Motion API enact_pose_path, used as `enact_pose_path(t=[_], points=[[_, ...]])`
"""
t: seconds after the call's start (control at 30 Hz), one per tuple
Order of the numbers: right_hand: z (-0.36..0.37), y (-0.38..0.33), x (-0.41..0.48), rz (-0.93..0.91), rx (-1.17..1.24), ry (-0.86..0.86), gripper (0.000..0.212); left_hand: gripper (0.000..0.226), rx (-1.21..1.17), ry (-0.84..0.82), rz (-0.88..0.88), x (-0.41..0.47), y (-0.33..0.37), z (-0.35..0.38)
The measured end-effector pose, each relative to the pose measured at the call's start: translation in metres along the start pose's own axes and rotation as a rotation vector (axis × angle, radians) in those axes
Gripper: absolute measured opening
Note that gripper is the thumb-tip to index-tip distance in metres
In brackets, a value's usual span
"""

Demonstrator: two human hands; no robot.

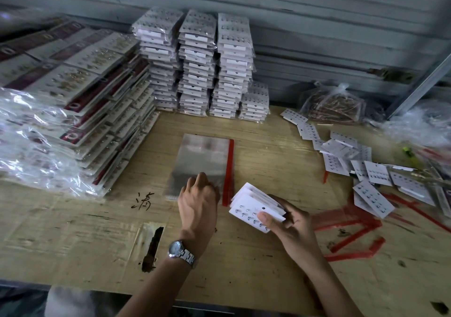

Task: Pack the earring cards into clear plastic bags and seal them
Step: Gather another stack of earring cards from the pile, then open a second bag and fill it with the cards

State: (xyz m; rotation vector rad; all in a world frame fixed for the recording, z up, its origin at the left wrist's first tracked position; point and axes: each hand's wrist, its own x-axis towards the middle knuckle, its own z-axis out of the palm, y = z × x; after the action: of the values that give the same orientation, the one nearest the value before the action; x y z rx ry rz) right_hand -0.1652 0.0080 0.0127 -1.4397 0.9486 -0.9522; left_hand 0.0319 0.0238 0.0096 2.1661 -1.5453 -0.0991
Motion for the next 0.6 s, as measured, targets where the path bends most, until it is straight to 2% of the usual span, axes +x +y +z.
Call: enact_pose_path(t=[0.23,0.33,0.5,0.6], points=[[0.000,-0.002,0.001,-0.019,-0.011,-0.002,0.033,0.009,-0.110,0.020,0.016,0.001,-0.009,-0.001],[0.002,-0.006,0.005,-0.012,-0.011,0.014,0.031,0.015,-0.181,0.063,0.039,0.003,-0.014,-0.004],[0.008,-0.017,0.020,0.122,0.118,0.055,0.032,0.017,-0.212,0.252,0.136,-0.003,-0.020,-0.006],[0.010,-0.022,0.030,0.216,0.126,0.056,0.036,0.008,-0.224,0.386,0.193,-0.007,-0.016,-0.007]])
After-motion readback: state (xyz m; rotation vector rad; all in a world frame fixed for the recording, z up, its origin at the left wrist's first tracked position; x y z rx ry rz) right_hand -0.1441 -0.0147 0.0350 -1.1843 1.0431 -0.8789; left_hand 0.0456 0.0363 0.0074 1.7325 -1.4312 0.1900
